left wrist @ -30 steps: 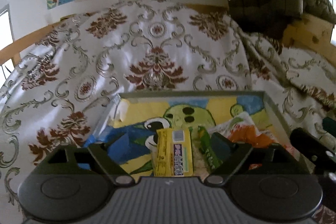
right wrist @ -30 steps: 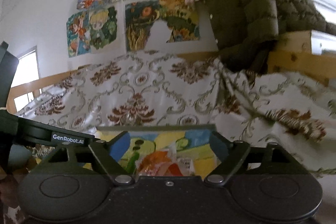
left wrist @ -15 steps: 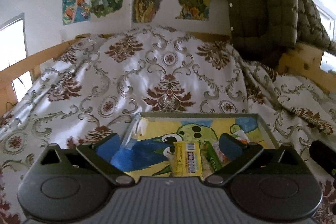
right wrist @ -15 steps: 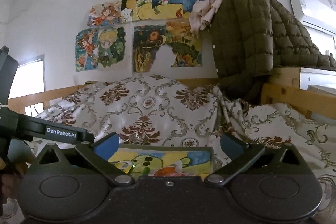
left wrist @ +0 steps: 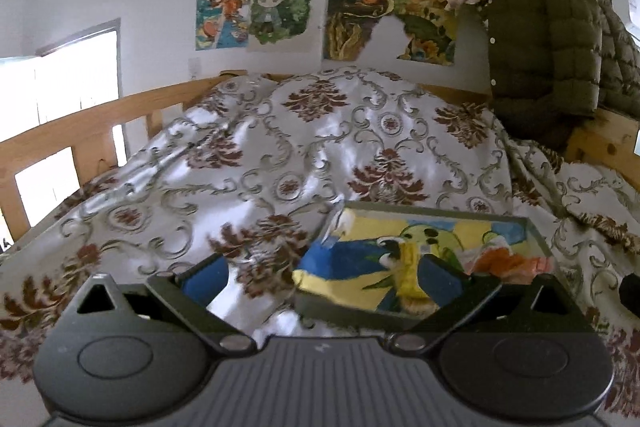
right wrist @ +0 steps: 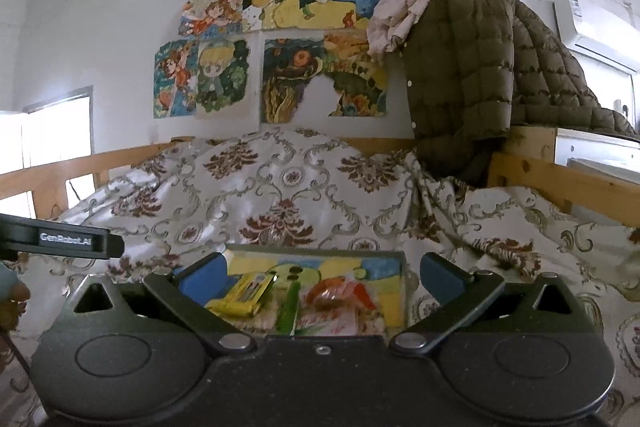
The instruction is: Organize snacks
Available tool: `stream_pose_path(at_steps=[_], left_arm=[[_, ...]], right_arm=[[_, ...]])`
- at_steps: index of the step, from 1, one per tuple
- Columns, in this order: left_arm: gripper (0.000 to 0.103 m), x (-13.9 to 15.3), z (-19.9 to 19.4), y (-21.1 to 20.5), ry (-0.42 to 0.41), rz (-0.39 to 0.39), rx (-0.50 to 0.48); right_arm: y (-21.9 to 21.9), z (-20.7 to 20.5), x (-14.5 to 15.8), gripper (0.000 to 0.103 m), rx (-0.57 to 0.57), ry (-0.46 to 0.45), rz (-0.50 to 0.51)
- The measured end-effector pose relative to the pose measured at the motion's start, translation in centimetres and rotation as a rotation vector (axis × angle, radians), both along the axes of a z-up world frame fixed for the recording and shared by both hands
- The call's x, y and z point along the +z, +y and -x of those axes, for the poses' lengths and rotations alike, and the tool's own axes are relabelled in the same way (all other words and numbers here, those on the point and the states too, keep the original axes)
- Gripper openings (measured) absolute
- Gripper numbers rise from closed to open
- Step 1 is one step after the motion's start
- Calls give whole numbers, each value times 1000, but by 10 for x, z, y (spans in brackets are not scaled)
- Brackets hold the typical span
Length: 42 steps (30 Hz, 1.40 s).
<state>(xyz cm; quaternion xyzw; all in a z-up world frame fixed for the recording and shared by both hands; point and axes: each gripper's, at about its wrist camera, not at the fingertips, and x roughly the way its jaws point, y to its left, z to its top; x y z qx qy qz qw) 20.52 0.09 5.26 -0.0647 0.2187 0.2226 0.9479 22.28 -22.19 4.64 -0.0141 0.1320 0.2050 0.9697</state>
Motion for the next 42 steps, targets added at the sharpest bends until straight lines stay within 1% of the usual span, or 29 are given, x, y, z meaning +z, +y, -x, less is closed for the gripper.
stream_pose_path(at_steps=[3,8,16,22,26,29,32,37,42], left_arm=[[103,-2,16,1,2,4,7],[103,-7,41,1,13,28,10],[103,-17,70,-4,45,-17,-22],[103,-33,90,-1,92,-17,-23],[103,-43,99,6,130,-9,-15],[103,-49,105,11,145,12,-13],[103,-53,108,14,164,28,-11],[103,-58,109,17,189,35,3],[103,-65,109,25,233,53,47]], right_arm=[[2,12,-1,102,-4,10,10],[2,32,-7,102,-14,52,30],[5,55,-13,102,-22,95,48],[11,67,-27,102,-15,173,102],[17,74,-37,102,0,218,141],[23,80,-45,102,7,245,165],[26,84,-48,102,0,249,180],[29,85,-53,102,20,278,185],[36,84,-58,102,53,292,201]])
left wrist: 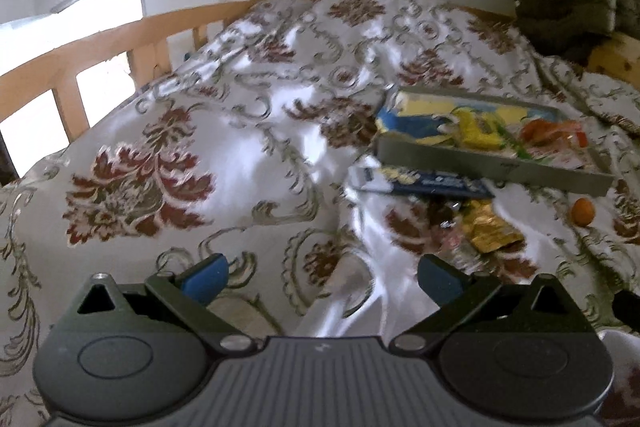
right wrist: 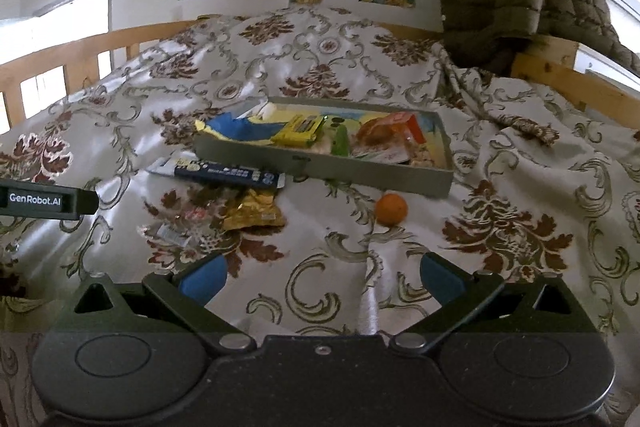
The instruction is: Organize snacks
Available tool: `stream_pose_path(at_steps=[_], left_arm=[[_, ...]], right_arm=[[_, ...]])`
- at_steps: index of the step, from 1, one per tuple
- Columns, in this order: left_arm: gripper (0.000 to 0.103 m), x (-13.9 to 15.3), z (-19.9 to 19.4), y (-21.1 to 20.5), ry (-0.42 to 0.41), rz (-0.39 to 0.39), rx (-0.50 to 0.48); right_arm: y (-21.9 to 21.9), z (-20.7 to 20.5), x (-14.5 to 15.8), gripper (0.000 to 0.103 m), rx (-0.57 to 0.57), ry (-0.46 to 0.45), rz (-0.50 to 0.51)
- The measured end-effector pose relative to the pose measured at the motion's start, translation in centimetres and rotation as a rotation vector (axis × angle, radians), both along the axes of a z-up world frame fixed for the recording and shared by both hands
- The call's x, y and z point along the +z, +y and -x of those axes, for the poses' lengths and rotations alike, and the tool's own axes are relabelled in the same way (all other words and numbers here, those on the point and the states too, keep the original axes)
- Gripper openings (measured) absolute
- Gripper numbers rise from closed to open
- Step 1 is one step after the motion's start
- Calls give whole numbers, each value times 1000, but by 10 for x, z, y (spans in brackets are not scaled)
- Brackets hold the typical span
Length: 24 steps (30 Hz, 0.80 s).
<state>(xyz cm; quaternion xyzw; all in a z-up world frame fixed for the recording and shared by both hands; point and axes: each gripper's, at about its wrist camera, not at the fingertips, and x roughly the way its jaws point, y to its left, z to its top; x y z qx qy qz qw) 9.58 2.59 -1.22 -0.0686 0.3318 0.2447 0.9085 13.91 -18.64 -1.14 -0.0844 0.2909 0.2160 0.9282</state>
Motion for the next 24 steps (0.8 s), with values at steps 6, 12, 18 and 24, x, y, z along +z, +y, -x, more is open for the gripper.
stream_pose_path(at_steps=[6,12,18,24], left_arm=[[103,-9,3,10,39,18,51],[103,-13,0,18,48,44,105],[103,-17,-7,19,52,42,125],[103,-18,-13,16,50,31,121]], right_arm=[[4,1,-7,102,21,16,-1],[5,2,-15,102,49,26,-4],[8,-1,-17,102,70,16,-24],[8,-6,-19,102,73,26,-37]])
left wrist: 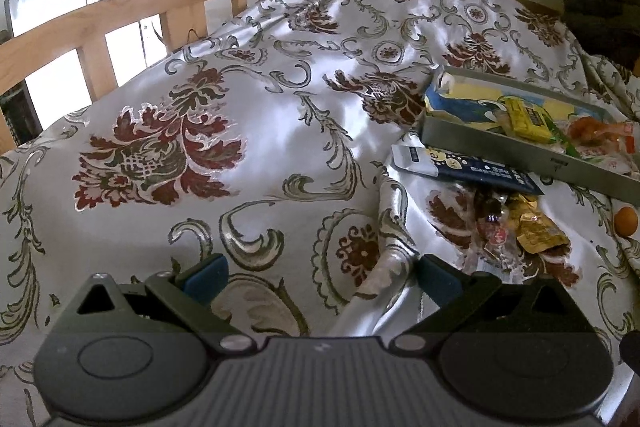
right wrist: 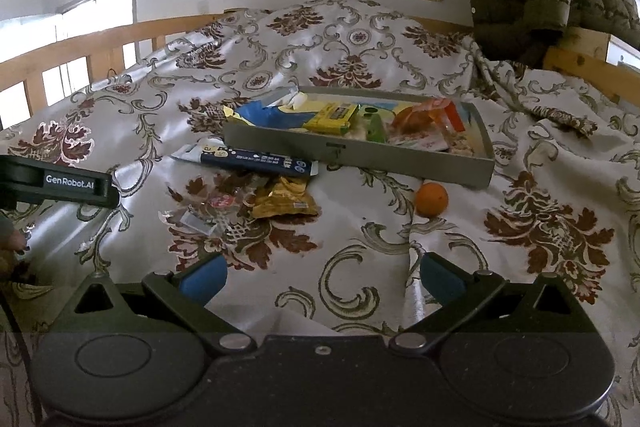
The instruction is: Organize snacks
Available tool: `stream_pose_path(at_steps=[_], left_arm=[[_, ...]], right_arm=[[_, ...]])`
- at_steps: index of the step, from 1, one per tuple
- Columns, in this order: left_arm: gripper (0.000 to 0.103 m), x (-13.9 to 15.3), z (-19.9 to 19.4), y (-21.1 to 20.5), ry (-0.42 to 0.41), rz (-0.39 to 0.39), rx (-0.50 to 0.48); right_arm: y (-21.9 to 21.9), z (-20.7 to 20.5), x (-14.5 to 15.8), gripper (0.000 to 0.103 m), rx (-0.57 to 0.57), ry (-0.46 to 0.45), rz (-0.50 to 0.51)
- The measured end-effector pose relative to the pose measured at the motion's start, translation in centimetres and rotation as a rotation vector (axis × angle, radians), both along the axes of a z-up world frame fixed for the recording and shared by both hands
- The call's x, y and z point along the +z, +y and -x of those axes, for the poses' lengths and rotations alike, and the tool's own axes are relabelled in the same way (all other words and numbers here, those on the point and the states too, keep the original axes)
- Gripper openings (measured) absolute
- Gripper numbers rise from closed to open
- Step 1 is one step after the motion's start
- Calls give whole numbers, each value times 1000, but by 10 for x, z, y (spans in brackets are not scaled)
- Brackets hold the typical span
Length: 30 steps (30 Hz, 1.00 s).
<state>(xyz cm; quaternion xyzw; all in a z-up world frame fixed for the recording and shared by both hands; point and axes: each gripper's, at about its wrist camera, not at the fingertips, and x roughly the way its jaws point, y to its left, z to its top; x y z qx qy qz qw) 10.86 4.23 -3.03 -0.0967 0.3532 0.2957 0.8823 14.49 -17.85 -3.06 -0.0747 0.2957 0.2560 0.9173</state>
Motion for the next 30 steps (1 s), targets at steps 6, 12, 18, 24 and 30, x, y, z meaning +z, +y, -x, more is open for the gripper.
stream_pose_path(at_steps=[6,12,18,24,30], left_arm=[[103,-4,-5,0,14,3,10],[103,-8,-16,5,17,16,28],[103,-9,-27,10,0,20,32],[103,-6,-40,0,-50,-13,6],[103,0,-58,-19,-129,-52,-78]], right_arm=[[1,-3,-1,102,11,5,-11],[10,-12,-5,102,47,-16,-2],[11,-27,-8,102,83,-77,24],[-4,-63,-8,102,12,-100,1],[-19,-102,-17,102,-56,-99,3]])
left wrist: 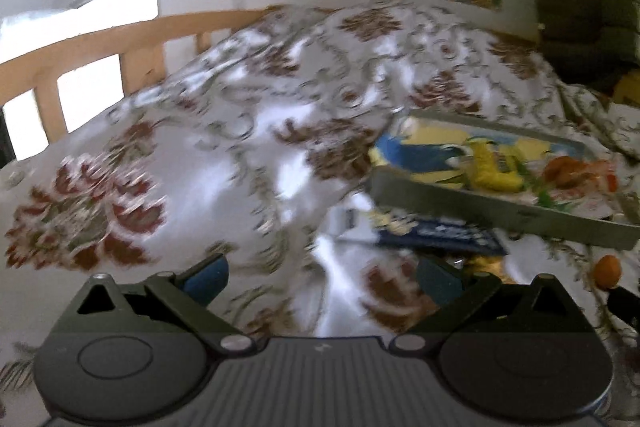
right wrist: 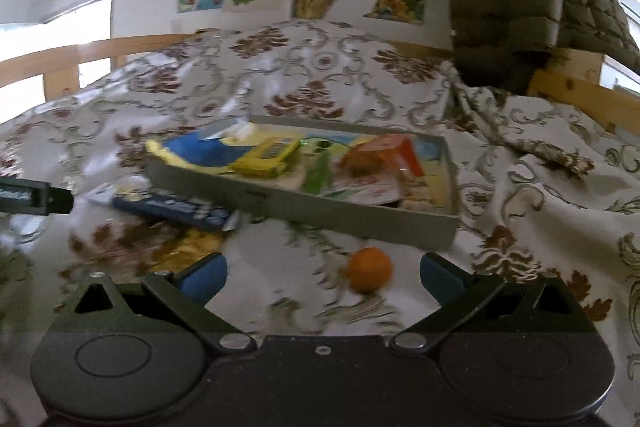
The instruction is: Organize snacks
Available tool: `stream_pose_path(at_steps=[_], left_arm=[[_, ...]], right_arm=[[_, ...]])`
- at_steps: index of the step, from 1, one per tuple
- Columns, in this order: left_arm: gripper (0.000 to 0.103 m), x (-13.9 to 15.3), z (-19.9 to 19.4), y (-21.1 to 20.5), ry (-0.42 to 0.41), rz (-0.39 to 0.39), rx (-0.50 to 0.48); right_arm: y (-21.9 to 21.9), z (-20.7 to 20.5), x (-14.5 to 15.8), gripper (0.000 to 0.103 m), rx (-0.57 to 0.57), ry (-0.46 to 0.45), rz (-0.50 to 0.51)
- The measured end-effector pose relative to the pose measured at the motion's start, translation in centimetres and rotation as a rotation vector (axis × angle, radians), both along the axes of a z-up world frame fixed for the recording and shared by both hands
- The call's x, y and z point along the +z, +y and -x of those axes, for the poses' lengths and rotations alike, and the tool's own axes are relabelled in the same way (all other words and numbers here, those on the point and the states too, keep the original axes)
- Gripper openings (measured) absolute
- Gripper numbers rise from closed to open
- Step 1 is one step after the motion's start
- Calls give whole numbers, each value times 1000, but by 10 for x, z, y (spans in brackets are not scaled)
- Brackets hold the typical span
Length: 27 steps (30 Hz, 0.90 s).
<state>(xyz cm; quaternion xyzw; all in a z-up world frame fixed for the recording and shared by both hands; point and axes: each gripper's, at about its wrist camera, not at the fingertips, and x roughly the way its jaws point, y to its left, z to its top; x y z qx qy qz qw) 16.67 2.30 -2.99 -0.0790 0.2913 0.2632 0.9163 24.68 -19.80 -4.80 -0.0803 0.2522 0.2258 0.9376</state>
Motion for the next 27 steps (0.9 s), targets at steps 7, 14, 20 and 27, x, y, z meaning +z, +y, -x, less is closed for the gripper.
stream_pose_path(at_steps=[7,14,20,27], left_arm=[[103,-5,-33,-17,17,-22,-94],[103,-17,-51,-28,38,2,-157],[103,-23,-59,-46,18,19,-297],[102,-37,-76,-57,83,87,-469]], right_arm=[[-8,-22,-5,102,-34,7,-6],[-10,-33,-4,102,-34,-7,-21],[-20,-51,-13,102,-27,34,-30],[-31,-67,-26,102,14,97,-52]])
